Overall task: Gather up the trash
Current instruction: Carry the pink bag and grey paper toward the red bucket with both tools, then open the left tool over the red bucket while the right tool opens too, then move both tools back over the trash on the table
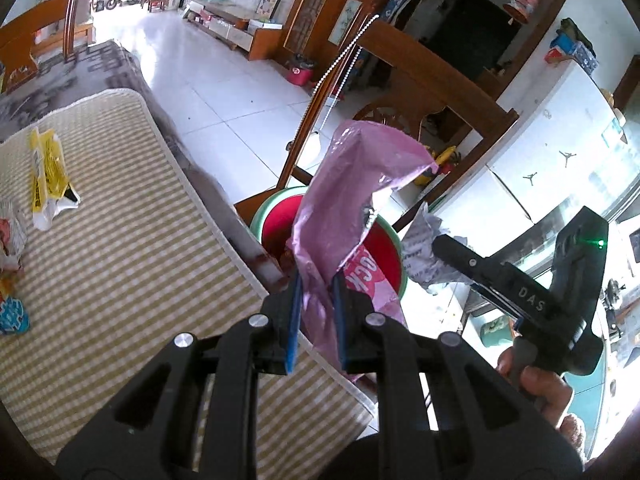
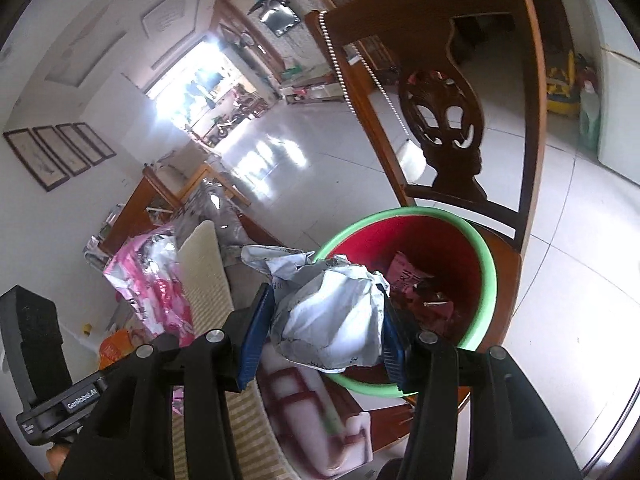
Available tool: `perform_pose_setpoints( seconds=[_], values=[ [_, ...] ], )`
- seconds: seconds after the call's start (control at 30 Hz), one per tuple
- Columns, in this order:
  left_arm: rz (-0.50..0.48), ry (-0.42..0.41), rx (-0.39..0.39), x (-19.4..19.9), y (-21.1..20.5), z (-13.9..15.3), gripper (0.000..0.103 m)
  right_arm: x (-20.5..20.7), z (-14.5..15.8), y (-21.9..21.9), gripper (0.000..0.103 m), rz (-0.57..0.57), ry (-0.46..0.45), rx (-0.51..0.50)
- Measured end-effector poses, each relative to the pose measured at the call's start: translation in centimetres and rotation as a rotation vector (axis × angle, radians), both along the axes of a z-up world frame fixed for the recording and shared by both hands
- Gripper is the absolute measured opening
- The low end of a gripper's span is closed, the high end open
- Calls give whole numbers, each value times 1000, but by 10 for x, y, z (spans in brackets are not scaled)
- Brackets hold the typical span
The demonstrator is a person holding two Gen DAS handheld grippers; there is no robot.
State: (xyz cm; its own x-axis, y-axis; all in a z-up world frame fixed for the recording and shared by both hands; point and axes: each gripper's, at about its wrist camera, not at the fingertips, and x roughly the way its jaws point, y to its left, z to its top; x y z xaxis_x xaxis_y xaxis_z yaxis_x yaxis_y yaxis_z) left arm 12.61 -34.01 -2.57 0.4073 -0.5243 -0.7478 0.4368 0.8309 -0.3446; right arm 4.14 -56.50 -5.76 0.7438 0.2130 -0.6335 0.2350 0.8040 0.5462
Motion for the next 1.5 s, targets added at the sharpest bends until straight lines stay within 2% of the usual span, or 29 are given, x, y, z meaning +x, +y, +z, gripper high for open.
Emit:
perform_pose_setpoints(
  seconds=[0.33,0.63,0.67,0.7,0.73,0.77,0.87,0.93,1.0,1.07,1.27,1.3,1.4,1.5],
  values=[
    [-21,-9,31,-12,-1,-13,14,-2,6,-10,49,-32,-7,-15],
    [-70,22,-25,0,-23,-12,16,6,12,-15,51,-29,-19,-27],
    [-72,22,-27,3,-25,-11,24,9,12,-16,54,-30,-20,-25],
    [-68,20,-29,4,-27,-10,44,11,12,-17,59,-29,-24,-21],
    [-55,14,-35,6,-27,-8,59,14,12,-19,71,-34,-31,-21],
    [-31,-1,-59,7,-25,-5,73,15,14,-20,77,-48,-35,-30],
    [-17,6,-99,6,-15,-3,73,16,18,-24,78,-71,-43,-39],
    [3,-8,-72,3,-7,-3,73,14,21,-24,78,-68,-51,-20],
    [41,-18,-58,-4,6,-3,73,12,25,-18,78,-46,-63,-6],
    [100,5,-77,-12,25,-7,73,11,32,-10,78,-17,-70,-6],
    [262,67,-72,-42,85,-15,73,11,54,52,78,147,-92,-5],
    [303,76,-65,-50,101,-14,73,11,56,62,78,173,-96,-2],
    [406,107,-111,-73,146,-11,73,13,61,102,78,286,-93,5],
    [520,104,-79,-103,192,-9,73,12,61,133,78,361,-95,9]
  ],
)
